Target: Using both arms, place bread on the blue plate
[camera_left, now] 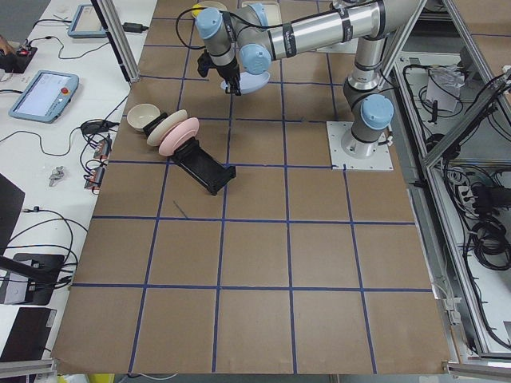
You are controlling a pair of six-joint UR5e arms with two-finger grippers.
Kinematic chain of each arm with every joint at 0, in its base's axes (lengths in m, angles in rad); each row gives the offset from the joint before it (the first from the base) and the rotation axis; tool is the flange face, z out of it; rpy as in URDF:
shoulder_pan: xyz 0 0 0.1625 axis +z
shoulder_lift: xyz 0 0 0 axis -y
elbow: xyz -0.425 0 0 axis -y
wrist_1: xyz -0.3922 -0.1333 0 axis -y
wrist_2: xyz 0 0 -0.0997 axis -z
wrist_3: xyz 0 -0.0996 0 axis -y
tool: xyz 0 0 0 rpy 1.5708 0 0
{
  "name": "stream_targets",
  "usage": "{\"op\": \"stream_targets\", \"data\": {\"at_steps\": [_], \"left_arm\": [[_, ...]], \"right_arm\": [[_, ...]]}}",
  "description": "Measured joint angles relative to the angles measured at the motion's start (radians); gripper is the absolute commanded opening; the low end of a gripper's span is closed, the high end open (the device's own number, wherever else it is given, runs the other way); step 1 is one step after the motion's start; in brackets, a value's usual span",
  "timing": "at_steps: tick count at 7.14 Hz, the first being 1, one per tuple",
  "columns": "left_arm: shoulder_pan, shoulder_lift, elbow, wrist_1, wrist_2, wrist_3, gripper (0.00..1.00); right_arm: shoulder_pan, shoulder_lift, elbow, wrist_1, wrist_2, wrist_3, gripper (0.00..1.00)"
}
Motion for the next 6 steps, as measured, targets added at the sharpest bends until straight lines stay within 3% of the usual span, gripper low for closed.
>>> {"op": "stream_targets", "data": {"at_steps": [3, 6], "left_arm": [[-0.119, -0.084, -0.070, 0.289, -0.096, -0.142, 0.06], [-0.200, -0.212, -0.084, 0.549, -0.177, -0.258, 0.06]], "right_arm": [[0.203, -0.001, -0.032, 0.012, 0.039, 0.194, 0.03], [0.233, 0.000, -0.031, 0.009, 0.054, 0.222, 0.03]]}}
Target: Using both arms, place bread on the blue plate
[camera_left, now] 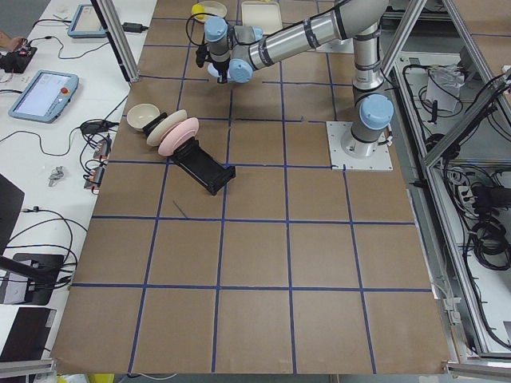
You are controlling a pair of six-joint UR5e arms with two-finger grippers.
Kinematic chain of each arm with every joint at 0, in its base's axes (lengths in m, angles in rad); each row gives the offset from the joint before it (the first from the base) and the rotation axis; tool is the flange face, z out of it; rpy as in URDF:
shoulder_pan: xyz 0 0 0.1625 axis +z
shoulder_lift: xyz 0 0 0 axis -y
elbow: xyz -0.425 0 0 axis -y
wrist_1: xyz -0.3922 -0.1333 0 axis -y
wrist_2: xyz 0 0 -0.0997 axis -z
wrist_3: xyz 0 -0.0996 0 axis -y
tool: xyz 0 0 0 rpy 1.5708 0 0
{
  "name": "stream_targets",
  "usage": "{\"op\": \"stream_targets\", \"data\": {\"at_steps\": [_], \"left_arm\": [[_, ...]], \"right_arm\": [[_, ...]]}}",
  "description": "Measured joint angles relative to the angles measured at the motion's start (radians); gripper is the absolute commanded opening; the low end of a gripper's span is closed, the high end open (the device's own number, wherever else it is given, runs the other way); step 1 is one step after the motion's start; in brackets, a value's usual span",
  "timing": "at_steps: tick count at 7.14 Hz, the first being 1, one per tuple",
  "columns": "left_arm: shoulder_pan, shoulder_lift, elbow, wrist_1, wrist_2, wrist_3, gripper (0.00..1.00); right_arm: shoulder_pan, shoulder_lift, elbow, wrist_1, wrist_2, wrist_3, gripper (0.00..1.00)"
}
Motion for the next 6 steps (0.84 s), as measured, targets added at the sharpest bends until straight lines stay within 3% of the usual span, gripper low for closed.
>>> {"op": "stream_targets", "data": {"at_steps": [2, 3, 4, 5, 6], "left_arm": [[-0.030, -0.034, -0.016, 0.064, -0.013, -0.021, 0.17], [-0.030, -0.037, -0.030, 0.071, -0.012, -0.019, 0.48], [-0.026, -0.037, -0.040, 0.073, -0.009, -0.018, 0.73], [-0.020, -0.036, -0.044, 0.074, -0.002, -0.018, 0.85], [-0.007, -0.026, -0.038, 0.071, 0.022, -0.018, 0.90]], "right_arm": [[0.005, 0.002, 0.002, -0.002, 0.013, 0.016, 0.03], [0.017, 0.009, 0.002, -0.014, 0.023, 0.042, 0.03], [0.044, 0.029, 0.003, -0.042, 0.029, 0.061, 0.03], [0.085, 0.059, 0.003, -0.085, 0.031, 0.081, 0.03], [0.134, 0.097, 0.002, -0.140, 0.030, 0.107, 0.03]]}}
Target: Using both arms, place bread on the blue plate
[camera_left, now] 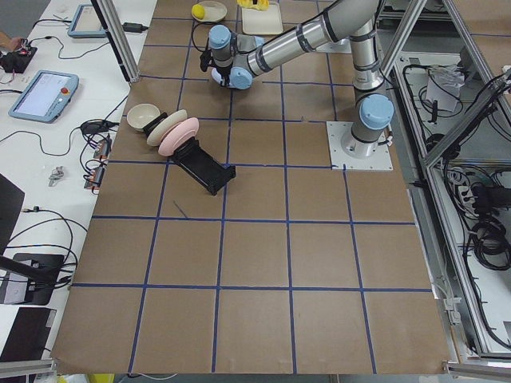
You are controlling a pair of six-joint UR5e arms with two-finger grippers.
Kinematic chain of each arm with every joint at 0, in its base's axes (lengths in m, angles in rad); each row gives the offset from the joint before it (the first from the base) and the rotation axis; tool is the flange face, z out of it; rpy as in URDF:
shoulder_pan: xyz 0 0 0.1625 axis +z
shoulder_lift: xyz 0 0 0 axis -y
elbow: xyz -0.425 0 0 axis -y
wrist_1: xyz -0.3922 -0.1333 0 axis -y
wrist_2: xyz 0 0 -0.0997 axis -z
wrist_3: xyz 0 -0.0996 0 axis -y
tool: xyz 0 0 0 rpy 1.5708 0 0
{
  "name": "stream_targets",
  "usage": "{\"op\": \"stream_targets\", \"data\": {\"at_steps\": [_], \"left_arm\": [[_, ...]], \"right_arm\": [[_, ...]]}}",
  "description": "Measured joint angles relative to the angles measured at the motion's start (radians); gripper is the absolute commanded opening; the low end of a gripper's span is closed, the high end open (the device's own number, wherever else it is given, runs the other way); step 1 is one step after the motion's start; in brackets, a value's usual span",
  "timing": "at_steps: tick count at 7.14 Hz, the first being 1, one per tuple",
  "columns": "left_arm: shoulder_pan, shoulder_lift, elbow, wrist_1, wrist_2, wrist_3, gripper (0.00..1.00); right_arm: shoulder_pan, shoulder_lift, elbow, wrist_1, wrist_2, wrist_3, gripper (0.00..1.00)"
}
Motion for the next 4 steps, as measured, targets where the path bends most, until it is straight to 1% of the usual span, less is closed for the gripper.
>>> {"op": "stream_targets", "data": {"at_steps": [1, 2, 4], "left_arm": [[0.025, 0.026, 0.006, -0.012, 0.029, 0.001, 0.92], [0.048, 0.064, 0.010, -0.044, 0.055, 0.001, 0.92], [0.073, 0.152, 0.026, -0.166, 0.157, 0.008, 0.94]], "right_arm": [[0.035, 0.027, -0.001, -0.041, 0.000, 0.016, 0.03], [0.051, 0.041, -0.003, -0.058, 0.001, 0.021, 0.03], [0.064, 0.072, -0.009, -0.078, 0.021, 0.024, 0.03]]}}
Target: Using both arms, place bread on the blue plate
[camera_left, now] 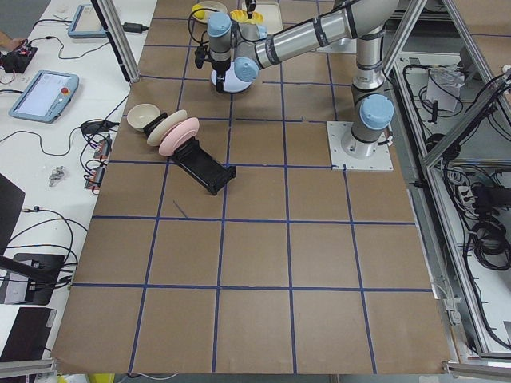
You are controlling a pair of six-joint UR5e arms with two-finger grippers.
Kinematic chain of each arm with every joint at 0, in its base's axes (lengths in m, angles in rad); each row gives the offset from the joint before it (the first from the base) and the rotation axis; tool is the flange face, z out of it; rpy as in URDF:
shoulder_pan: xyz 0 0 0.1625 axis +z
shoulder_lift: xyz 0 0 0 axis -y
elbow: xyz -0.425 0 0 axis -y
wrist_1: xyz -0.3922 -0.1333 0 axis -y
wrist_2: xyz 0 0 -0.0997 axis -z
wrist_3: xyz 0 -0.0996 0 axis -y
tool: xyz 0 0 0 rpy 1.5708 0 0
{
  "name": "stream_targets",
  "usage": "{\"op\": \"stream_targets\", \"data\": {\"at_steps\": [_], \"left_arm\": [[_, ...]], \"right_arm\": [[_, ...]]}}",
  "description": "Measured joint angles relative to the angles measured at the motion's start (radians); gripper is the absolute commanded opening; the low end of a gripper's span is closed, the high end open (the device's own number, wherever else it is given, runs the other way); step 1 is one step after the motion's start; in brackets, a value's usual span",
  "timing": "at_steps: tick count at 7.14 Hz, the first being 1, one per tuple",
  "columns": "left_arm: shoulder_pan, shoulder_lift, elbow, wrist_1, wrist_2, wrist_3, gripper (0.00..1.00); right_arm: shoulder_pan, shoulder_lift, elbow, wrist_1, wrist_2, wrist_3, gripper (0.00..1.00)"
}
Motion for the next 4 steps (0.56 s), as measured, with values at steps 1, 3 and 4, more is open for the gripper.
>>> {"op": "stream_targets", "data": {"at_steps": [1, 3, 4], "left_arm": [[0.007, 0.040, 0.027, -0.091, 0.041, 0.003, 0.96], [0.009, 0.085, 0.140, -0.309, 0.083, 0.005, 0.99], [0.009, 0.098, 0.202, -0.404, 0.109, 0.005, 0.99]], "right_arm": [[0.009, 0.026, -0.002, -0.030, 0.010, 0.001, 0.04], [0.043, 0.113, -0.027, -0.124, 0.017, 0.023, 0.04], [0.071, 0.176, -0.066, -0.162, 0.018, 0.043, 0.04]]}}
